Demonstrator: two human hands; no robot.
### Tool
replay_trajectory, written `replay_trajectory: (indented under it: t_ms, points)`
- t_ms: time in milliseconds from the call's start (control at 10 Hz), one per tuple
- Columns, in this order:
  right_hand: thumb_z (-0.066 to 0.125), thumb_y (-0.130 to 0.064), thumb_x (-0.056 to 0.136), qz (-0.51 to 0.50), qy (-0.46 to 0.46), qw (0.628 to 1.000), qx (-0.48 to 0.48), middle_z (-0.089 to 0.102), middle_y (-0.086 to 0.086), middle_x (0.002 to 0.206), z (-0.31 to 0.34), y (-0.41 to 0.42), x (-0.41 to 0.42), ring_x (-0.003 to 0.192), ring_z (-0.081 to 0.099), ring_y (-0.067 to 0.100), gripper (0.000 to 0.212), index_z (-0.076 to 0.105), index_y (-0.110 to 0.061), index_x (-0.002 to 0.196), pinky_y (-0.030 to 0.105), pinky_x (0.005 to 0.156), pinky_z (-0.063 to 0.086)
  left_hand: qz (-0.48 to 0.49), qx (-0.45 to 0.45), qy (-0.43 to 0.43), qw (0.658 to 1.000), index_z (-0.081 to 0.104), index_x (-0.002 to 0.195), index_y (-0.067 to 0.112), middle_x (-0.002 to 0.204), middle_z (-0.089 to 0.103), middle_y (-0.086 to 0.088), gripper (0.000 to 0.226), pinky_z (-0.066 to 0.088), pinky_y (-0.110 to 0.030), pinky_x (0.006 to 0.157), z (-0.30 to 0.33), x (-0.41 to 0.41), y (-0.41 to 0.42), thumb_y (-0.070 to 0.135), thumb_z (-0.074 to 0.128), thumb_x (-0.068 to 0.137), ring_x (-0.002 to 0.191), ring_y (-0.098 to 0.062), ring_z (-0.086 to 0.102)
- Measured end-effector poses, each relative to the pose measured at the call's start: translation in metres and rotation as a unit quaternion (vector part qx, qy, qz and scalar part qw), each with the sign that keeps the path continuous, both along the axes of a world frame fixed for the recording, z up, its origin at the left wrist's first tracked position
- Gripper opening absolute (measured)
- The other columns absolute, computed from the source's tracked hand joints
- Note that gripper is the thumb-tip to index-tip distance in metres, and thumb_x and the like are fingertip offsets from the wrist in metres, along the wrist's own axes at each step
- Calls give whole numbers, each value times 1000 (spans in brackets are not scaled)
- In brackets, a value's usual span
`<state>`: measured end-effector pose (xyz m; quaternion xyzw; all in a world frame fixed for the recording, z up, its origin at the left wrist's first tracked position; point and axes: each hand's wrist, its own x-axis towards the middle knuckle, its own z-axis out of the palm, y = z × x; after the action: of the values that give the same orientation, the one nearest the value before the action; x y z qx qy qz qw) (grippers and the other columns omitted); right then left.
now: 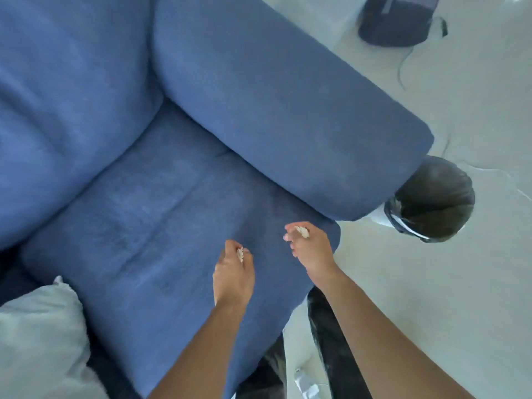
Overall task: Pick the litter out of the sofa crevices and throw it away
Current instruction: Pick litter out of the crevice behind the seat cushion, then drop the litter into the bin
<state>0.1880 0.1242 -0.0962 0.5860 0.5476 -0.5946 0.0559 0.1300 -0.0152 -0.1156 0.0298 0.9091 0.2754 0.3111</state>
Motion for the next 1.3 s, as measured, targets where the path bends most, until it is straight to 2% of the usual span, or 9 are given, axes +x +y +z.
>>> replay_trajectory:
  t_ms: [100,400,600,700,800,1000,1100,1200,1300]
  points:
    - [58,-8,89,-72,-14,996,-47,64,-5,70,0,31,41,57,47,12,19,68,-23,82,23,54,36,-55,9,-22,998,48,99,12,90,63,-14,11,46,-40,69,-1,31,46,23,45,100,80,-34,56]
    - [57,-16,91,-287,-61,950,-107,62,6,78,-41,142,155,65,51,19,13,66,-9,84,32,67,45,-246,3,-66,967,56,101,4,98,67,-19,17,53,-43,72,-32,135,196,21,51,98,86,-35,61]
    - [37,-38,99,-374,-84,917,-108,64,1,88,-76,227,217,78,53,16,38,64,-17,84,39,83,48,-288,-18,-84,954,52,115,3,113,65,-18,27,41,-31,74,-53,187,302,26,45,103,89,-25,56]
    - [37,-26,99,-397,-65,909,-106,66,13,103,-86,273,236,80,53,20,36,69,-9,103,40,82,50,-285,-14,-101,953,51,117,2,117,62,-21,30,42,-35,77,-79,200,357,27,43,104,99,-32,57]
    - [47,-14,97,-399,-49,913,-66,55,11,102,-99,319,244,92,50,21,35,59,2,125,45,101,50,-276,-6,-95,956,51,116,2,116,62,-19,31,39,-33,77,-105,207,412,29,46,102,106,-36,57]
    - [48,-30,98,-338,-92,936,-33,67,10,104,-115,374,242,93,62,24,33,64,-7,115,42,95,53,-288,44,-84,953,50,122,9,117,59,-8,43,38,-28,80,-136,213,491,44,51,97,97,-19,54]
    - [41,-39,101,-349,-100,931,-47,57,3,84,-109,384,246,85,55,21,32,59,-13,95,35,89,49,-287,33,-121,950,53,128,10,121,61,-5,60,44,-33,90,-148,211,504,59,42,95,102,-20,59]
    - [42,-44,97,-339,-123,931,-58,54,3,78,-235,395,278,82,54,23,35,51,-19,74,41,77,48,-293,-5,-132,947,54,131,10,126,61,-8,64,44,-39,96,-151,206,499,60,29,99,107,-25,60]
    - [43,-63,82,-322,-118,938,-52,68,2,92,-315,393,298,98,61,31,39,57,-28,72,50,68,54,-324,-20,-114,939,62,119,7,122,62,-13,61,42,-40,97,-150,198,478,54,27,102,114,-34,55]
